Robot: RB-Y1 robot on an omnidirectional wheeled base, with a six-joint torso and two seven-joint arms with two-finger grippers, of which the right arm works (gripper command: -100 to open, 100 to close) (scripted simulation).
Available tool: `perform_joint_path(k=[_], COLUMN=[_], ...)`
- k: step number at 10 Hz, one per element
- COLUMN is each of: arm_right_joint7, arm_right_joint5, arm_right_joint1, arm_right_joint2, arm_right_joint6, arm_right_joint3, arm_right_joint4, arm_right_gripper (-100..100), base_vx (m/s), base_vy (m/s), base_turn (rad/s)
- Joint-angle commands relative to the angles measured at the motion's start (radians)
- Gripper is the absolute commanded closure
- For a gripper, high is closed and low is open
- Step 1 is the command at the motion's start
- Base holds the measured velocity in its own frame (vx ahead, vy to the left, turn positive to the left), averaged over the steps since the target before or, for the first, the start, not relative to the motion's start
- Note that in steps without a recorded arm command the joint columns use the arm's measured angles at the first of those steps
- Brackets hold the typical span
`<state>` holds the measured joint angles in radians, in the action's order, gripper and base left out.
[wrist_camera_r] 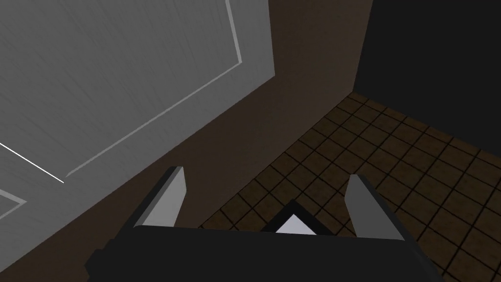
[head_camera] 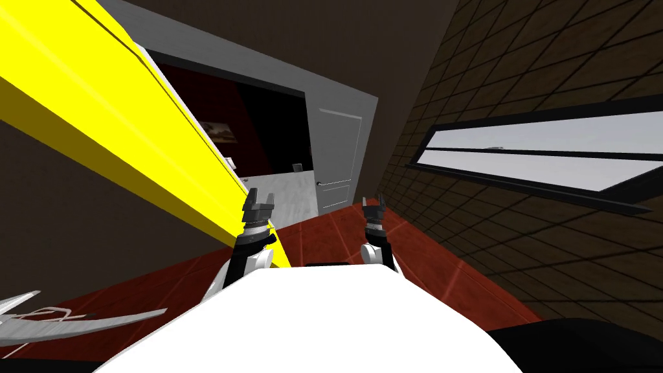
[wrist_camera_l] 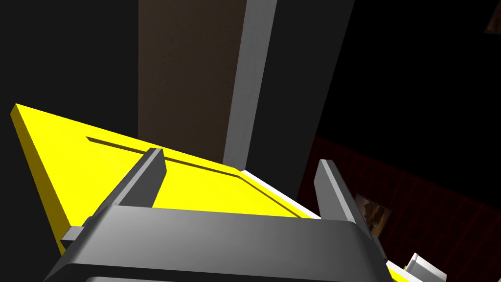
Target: Pull the door open
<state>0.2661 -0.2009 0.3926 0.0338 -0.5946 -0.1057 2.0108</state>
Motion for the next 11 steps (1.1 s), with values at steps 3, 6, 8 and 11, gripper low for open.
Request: perform_joint_path(k=[3,6,8,11], arm_right_joint7=[0.057,0.107,0.141,0.195], arm_right_joint5=[-0.046,-0.088,-0.116,-0.162], arm_right_joint1=[-0.037,-0.074,-0.099,-0.138], arm_right_joint2=[0.015,0.025,0.031,0.039], arm_right_joint6=[-0.025,-0.046,-0.06,-0.084], arm_right_joint3=[-0.019,-0.034,-0.044,-0.061], arm_right_joint4=[-0.096,-0.179,-0.245,-0.336], arm_right_gripper=[-100,-100,-100,-100], base_vx=[0.103,0.094,0.096,0.099], base_vy=[-0.016,-0.022,-0.012,-0.017], base_turn=[0.091,0.086,0.112,0.105])
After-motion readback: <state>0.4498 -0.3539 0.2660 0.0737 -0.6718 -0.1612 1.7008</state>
